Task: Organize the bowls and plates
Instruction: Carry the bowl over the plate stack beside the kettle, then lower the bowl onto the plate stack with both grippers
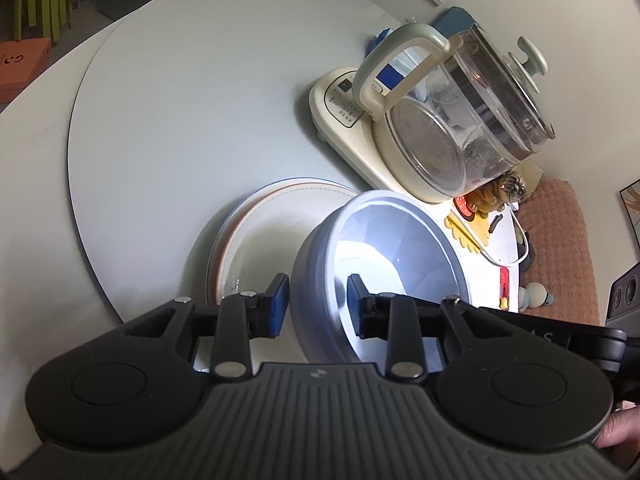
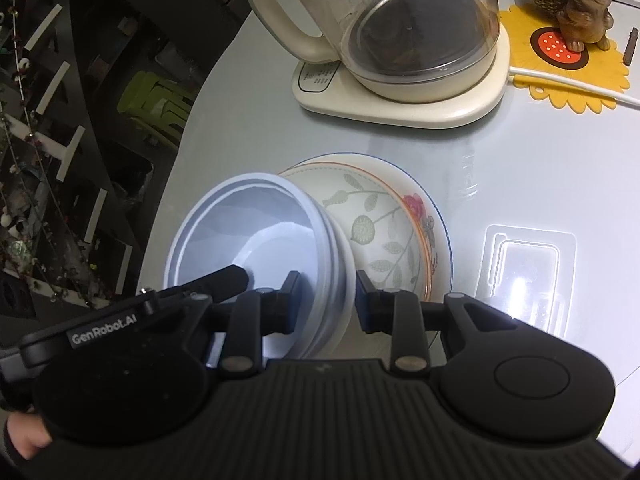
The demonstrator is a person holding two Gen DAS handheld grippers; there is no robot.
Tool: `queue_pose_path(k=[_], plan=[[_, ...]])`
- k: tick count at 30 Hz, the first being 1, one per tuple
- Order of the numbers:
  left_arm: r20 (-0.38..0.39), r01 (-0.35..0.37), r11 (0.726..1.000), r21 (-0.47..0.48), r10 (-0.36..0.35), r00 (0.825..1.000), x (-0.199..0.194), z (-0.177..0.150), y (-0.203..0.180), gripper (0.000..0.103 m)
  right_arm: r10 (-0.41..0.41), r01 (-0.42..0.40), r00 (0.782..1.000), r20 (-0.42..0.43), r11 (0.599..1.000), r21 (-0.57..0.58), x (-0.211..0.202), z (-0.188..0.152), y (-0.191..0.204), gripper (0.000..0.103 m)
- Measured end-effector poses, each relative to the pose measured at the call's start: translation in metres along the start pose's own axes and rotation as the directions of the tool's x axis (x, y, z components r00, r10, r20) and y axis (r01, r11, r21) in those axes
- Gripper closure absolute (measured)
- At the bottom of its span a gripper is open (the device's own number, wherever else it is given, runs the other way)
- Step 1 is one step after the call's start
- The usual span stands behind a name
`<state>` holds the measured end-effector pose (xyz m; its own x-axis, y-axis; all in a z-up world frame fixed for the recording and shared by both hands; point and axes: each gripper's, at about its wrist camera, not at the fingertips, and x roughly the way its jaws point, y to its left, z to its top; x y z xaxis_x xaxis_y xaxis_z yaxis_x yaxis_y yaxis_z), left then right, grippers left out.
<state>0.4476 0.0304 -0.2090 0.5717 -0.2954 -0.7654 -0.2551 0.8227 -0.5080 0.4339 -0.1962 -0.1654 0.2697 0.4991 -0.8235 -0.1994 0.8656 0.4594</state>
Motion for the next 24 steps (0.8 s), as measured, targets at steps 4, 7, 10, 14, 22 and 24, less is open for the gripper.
queue_pose_path(k=[4, 7, 10, 14, 22, 24], plan=[[0.008, -0.012, 1.0, -0.001, 0.012, 1.0, 0.003, 0.001, 0.003, 0.067, -0.014, 0.013, 1.0, -0.012, 1.0, -0.014, 0.005, -0.001, 0.0, 0.072], [0.004, -0.033, 0.999, 0.023, 0.033, 0.999, 0.004, 0.001, 0.0, 0.062, -0.012, 0.012, 1.0, -0.018, 1.0, -0.012, 0.008, -0.002, -0.002, 0.071], [0.021, -0.047, 0.998, 0.052, 0.046, 0.999, 0.0, 0.001, -0.006, 0.052, -0.013, 0.012, 1.0, -0.019, 1.0, -0.012, 0.009, -0.003, -0.003, 0.07], [0.049, -0.054, 0.996, 0.067, 0.051, 0.998, -0.012, 0.003, -0.012, 0.05, -0.032, 0.032, 0.999, 0.003, 0.999, -0.025, 0.003, -0.003, 0.001, 0.07], [0.078, -0.061, 0.993, 0.1, 0.053, 0.996, -0.06, 0.001, -0.027, 0.05, -0.047, 0.052, 0.995, 0.092, 0.997, -0.056, -0.034, -0.004, 0.015, 0.07], [0.083, -0.06, 0.991, 0.117, 0.05, 0.995, -0.075, 0.001, -0.03, 0.05, -0.053, 0.061, 0.991, 0.122, 0.996, -0.068, -0.047, -0.008, 0.022, 0.07]])
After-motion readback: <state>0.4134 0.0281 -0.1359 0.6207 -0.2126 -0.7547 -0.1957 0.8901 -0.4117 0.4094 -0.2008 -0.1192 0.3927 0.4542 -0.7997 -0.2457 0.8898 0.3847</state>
